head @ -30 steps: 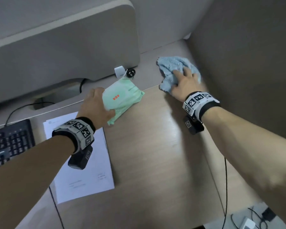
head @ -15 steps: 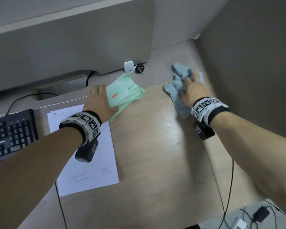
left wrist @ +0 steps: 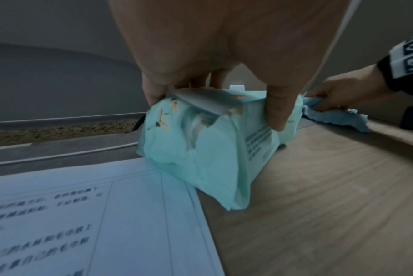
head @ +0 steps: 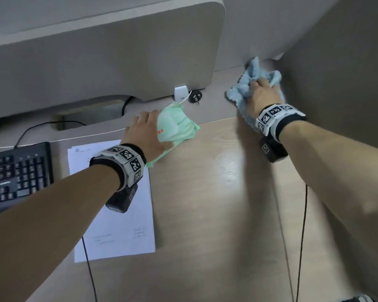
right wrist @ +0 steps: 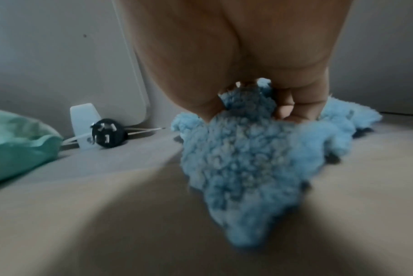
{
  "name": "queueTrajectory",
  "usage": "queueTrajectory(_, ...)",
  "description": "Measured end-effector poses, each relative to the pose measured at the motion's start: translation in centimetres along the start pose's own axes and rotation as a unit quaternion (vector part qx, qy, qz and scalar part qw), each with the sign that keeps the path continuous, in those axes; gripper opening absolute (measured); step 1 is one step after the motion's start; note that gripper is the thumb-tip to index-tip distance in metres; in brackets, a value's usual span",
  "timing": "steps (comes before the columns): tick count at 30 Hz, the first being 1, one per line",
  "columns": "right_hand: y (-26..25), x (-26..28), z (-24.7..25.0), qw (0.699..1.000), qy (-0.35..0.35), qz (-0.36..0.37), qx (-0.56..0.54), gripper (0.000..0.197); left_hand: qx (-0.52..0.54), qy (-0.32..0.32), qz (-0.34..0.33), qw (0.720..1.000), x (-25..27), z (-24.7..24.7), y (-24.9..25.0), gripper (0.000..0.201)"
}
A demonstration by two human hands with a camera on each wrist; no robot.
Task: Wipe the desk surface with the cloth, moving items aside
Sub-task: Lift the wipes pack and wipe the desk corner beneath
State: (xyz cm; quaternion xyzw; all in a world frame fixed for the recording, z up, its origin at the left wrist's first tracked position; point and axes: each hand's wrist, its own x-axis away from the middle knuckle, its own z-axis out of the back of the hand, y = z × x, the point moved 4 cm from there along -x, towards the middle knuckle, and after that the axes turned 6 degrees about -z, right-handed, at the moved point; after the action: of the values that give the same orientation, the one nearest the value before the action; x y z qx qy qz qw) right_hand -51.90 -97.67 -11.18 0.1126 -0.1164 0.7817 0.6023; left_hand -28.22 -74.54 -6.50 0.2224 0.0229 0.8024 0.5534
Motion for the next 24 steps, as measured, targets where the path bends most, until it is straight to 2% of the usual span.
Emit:
queueTrajectory(2,-2.2,-0.5,0.8,0.999,-0.004,0.024,0.033,0.056,0.004,0.002,0.004,1.0,0.0,-0.1,0.0,0.081)
queueTrajectory(5,-6.6,2.2,0.3,0.984,-0.02,0.165,0.067,0.053,0.008,0.008,0.009,1.0,0.0,-0.2,0.1,0.079)
queueTrajectory(7,-6.9,4.3,-0.7,0.976,-0.041,0.213,0.036,0.06,0.012,0.007,0.011,1.0,-0.1,-0.3,0.1,0.079)
queueTrajectory(9,-4.7,4.3,-0.4,0.984,-0.042,0.174,0.0,0.056,0.013,0.008,0.01,1.0,-0.1,-0.3,0.1,0.079)
queueTrajectory(12,1.1,1.2,0.8,0.998,0.0,0.045,-0.032,0.045,0.013,0.004,0.008,1.0,-0.1,-0.4,-0.1,0.08)
queueTrajectory(14,3.9,-1.0,1.4,0.999,0.017,-0.046,-0.022,0.046,0.008,0.002,0.008,1.0,-0.1,-0.5,-0.2,0.08)
queueTrajectory(15,4.2,-1.5,1.5,0.998,0.014,-0.064,0.004,0.046,0.004,0.002,0.007,1.0,-0.1,-0.5,-0.1,0.081)
queueTrajectory(16,3.5,-1.4,1.3,0.998,0.006,-0.052,0.039,0.047,0.0,0.003,0.006,1.0,-0.2,-0.6,0.0,0.081)
queueTrajectory(18,0.3,0.1,0.4,0.996,-0.016,0.028,0.079,0.049,-0.004,0.006,0.005,1.0,-0.3,-0.7,0.1,0.082)
queueTrajectory(20,-2.1,2.9,-1.5,0.99,-0.034,0.125,0.063,0.054,-0.007,0.005,0.004,1.0,-0.4,-0.8,0.2,0.083)
queueTrajectory(21,-2.2,4.2,-2.0,0.987,-0.037,0.151,0.046,0.055,-0.009,0.004,0.004,1.0,-0.4,-0.8,0.2,0.083)
queueTrajectory(22,-1.5,4.9,-1.7,0.988,-0.036,0.149,0.028,0.055,-0.01,0.003,0.005,1.0,-0.4,-0.7,0.1,0.084)
queueTrajectory(24,1.7,4.1,-0.5,0.997,-0.022,0.079,-0.001,0.053,-0.012,-0.001,0.002,1.0,-0.4,-0.7,-0.1,0.085)
